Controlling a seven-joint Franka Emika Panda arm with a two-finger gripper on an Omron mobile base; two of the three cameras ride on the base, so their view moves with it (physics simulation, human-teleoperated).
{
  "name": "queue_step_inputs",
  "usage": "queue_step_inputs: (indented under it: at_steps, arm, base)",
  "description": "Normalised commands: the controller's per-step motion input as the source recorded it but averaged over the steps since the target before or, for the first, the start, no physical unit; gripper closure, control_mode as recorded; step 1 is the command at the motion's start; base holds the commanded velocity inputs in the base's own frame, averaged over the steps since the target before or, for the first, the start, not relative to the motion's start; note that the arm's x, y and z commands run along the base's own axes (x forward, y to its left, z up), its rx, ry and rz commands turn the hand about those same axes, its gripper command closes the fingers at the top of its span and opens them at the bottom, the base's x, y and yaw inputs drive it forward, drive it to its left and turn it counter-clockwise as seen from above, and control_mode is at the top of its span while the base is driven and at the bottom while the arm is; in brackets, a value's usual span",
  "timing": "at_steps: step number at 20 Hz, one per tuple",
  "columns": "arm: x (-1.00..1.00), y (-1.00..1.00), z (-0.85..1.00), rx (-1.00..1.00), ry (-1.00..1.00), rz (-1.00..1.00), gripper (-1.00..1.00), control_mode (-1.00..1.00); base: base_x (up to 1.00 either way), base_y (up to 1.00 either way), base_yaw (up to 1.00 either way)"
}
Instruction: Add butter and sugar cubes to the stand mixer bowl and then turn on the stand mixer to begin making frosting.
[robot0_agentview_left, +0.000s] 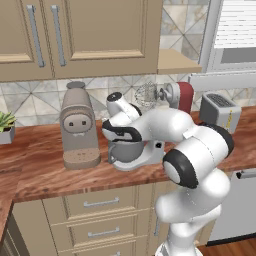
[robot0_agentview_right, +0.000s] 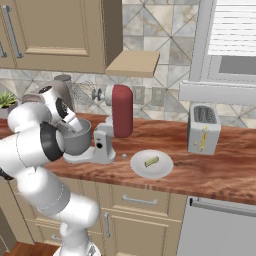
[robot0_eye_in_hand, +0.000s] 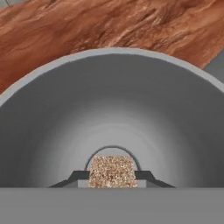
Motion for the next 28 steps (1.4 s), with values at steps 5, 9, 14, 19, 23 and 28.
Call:
queue_step_inputs:
  at_steps: [5, 9, 14, 19, 23, 28]
  arm:
    - [0.23, -0.03, -0.36, 0.0, 0.02, 0.0, 1.0, -1.0]
    - [0.03, -0.06, -0.39, 0.0, 0.02, 0.0, 1.0, -1.0]
    - [0.0, -0.04, -0.44, 0.0, 0.04, 0.0, -1.0, -1.0]
    - [0.0, -0.14, -0.09, 0.0, 0.01, 0.0, -1.0, -1.0]
    - [-0.14, -0.02, 0.33, 0.03, 0.0, 0.0, -1.0, -1.0]
    - [-0.55, 0.01, 0.95, 0.09, 0.0, 0.0, -1.0, -1.0]
  base:
    - [0.0, 0.0, 0.0]
    - [0.0, 0.0, 0.0]
    - [0.0, 0.0, 0.0]
    - [0.0, 0.0, 0.0]
    - [0.0, 0.0, 0.0]
    - [0.0, 0.0, 0.0]
